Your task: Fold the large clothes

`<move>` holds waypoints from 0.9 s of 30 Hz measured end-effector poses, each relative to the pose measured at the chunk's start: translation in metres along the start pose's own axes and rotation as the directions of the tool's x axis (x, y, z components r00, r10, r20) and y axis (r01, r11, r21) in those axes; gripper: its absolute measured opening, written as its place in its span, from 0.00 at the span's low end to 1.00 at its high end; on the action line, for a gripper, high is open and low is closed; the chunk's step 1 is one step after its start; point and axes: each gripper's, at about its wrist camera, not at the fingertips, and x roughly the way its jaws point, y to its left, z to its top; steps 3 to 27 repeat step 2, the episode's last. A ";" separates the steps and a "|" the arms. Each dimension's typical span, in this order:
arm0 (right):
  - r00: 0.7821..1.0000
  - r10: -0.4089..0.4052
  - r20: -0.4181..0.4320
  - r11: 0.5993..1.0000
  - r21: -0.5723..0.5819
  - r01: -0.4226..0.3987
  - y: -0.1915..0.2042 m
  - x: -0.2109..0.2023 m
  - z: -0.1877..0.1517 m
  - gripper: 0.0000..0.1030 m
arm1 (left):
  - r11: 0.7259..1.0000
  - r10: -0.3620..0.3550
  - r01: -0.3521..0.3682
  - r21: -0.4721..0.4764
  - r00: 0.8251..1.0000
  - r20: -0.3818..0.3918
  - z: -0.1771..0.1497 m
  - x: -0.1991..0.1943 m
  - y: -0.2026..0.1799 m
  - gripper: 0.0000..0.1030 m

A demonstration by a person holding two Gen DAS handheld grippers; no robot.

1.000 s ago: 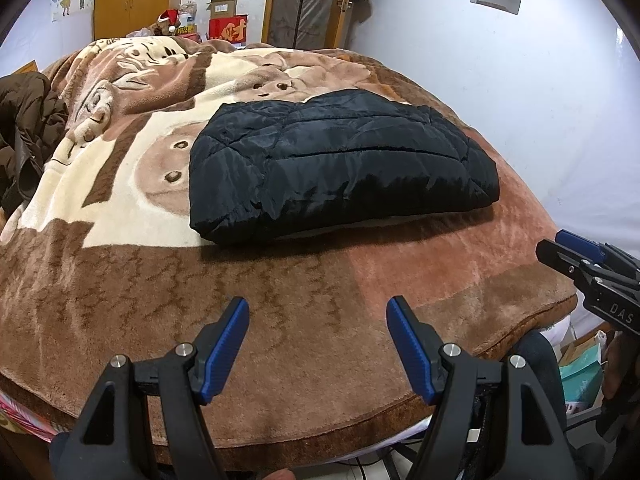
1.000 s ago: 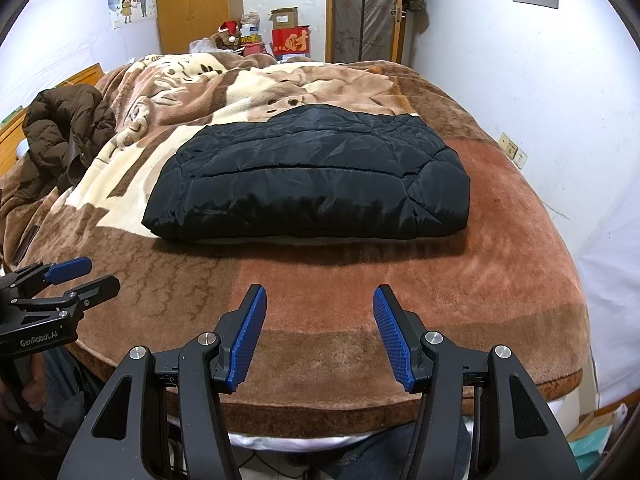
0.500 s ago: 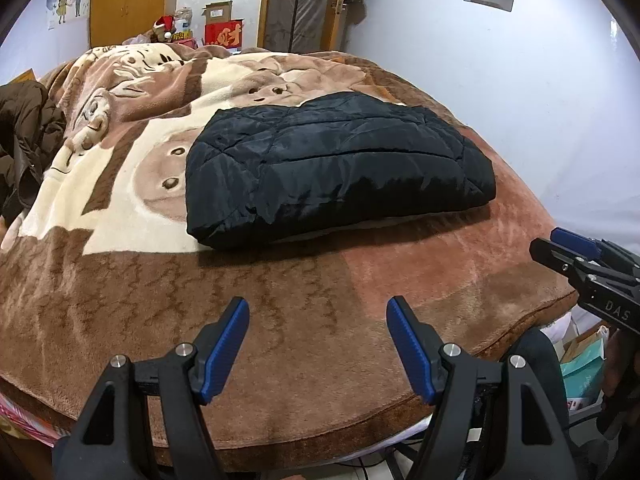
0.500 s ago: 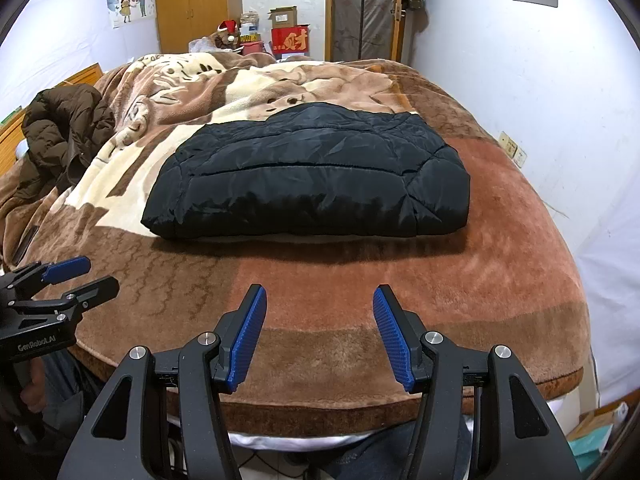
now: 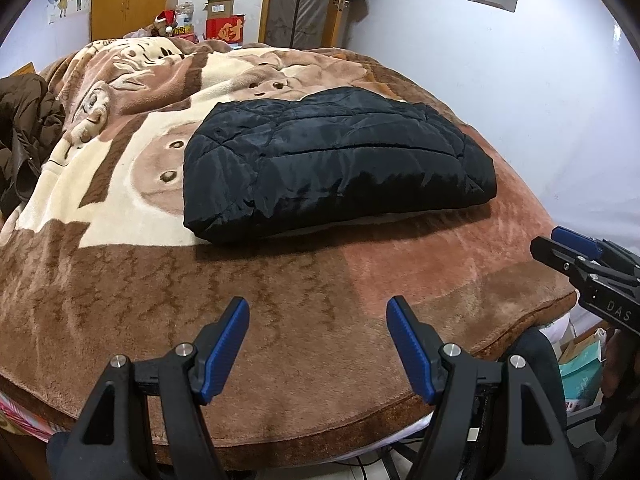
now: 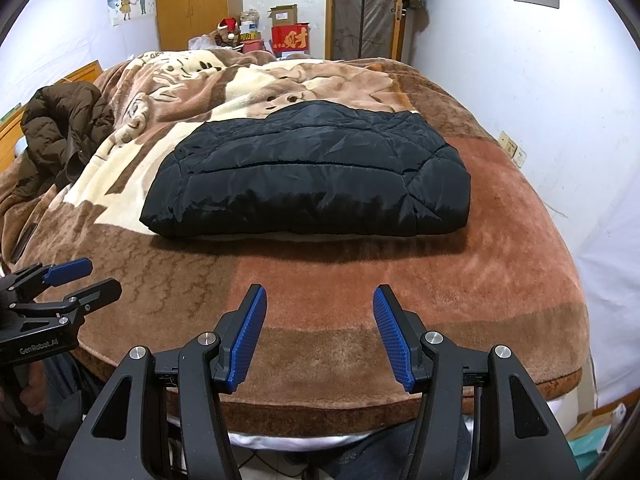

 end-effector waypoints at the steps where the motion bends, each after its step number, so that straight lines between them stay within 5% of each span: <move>1: 1.000 -0.001 0.000 1.000 -0.001 0.001 0.000 0.000 -0.001 0.54 | 1.000 0.000 0.000 0.003 1.000 -0.001 0.000 0.000 0.000 0.71; 27: 1.000 -0.001 0.000 1.000 -0.001 0.001 -0.001 0.000 -0.001 0.54 | 1.000 -0.001 0.001 0.004 1.000 -0.004 0.000 0.000 0.000 0.71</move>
